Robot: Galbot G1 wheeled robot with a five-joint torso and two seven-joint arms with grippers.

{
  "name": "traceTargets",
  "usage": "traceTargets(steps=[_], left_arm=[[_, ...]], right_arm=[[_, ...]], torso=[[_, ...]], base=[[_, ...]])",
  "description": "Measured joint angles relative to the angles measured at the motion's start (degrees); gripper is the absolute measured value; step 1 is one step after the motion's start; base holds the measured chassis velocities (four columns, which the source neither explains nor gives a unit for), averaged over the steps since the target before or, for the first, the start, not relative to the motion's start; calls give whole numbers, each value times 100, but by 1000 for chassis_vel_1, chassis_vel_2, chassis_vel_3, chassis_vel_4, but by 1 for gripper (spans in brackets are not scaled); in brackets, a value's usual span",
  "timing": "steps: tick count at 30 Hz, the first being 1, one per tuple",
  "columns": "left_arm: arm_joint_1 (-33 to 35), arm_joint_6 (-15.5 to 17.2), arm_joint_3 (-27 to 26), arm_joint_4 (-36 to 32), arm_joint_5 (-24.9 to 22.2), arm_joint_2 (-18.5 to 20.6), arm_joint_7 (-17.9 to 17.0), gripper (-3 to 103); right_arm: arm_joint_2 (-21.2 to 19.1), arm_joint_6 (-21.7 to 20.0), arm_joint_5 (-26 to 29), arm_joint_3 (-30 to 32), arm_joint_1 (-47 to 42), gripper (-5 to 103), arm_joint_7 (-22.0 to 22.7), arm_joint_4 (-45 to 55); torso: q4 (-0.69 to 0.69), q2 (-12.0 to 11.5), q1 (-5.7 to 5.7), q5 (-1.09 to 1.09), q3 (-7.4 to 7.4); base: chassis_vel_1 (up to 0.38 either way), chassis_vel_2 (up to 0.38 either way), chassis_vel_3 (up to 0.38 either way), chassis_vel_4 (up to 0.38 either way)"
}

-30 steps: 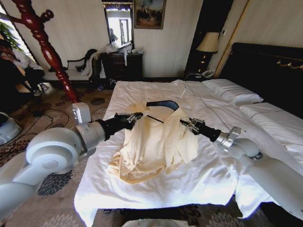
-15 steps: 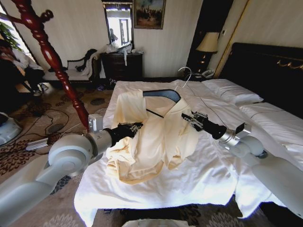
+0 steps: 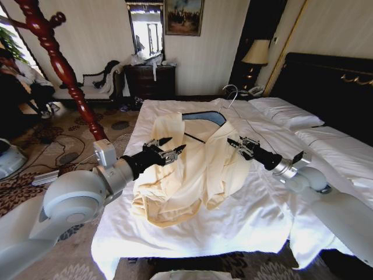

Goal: Pick up the clothes from the bed and hang them on the clothes hanger.

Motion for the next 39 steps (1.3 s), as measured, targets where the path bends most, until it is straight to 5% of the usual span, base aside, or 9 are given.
traceTargets(steps=[3,8,39], left_arm=[[-3,136,-4,101,100,23,-425,96],[-53,239,68,470,353,56,-709,100],[-851,419,933,1623,838,-1134,-393,100]], right_arm=[[-17,5,-16,30,-48,20,-1,45],[-24,80,-87,34,-42,18,-17,97],[-106,81,-118,-76,-177,18,-229,510]], torso=[[-1,0,0,0,0],[0,0,0,-1,0],[-1,0,0,0,0]], base=[[0,0,0,0],[0,0,0,0],[0,0,0,0]])
